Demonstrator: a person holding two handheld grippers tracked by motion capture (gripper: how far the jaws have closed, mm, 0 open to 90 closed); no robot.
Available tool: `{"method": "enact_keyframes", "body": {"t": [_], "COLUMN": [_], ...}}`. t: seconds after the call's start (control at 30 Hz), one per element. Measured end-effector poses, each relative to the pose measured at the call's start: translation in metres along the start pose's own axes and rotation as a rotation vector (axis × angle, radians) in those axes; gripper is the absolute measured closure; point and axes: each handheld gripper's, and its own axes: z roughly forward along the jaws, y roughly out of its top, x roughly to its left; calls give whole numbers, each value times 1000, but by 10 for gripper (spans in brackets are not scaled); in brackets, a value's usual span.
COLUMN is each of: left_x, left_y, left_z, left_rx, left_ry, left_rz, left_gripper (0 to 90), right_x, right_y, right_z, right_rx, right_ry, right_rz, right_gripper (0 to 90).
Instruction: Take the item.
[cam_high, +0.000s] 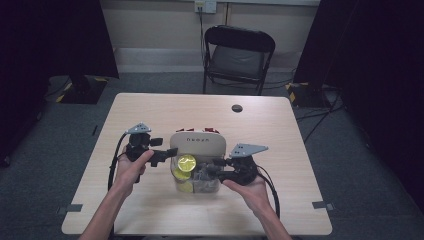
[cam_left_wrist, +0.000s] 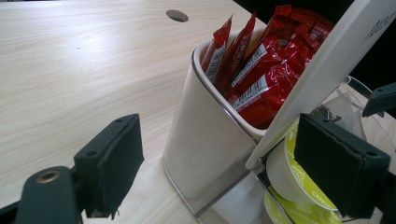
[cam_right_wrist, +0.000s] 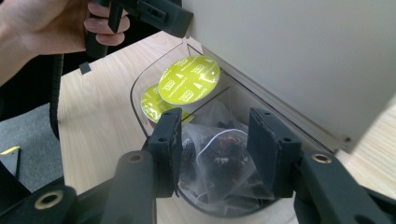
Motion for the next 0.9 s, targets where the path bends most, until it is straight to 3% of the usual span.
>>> {"method": "enact_keyframes", "body": {"t": [0.47, 0.9], "left_x": [0, 0], "left_y": [-1, -1], "left_z": [3, 3], "left_rx": [8, 11], "left_ry": [-8, -7], "left_rz": [-3, -4], "left_gripper": [151, 150], "right_x": [-10, -9], "right_y": [-2, -3], "right_z": [20, 20], "right_rx": [53, 47], "right_ry": [-5, 16], "right_rz": [14, 17], "right_gripper": [548, 815]}}
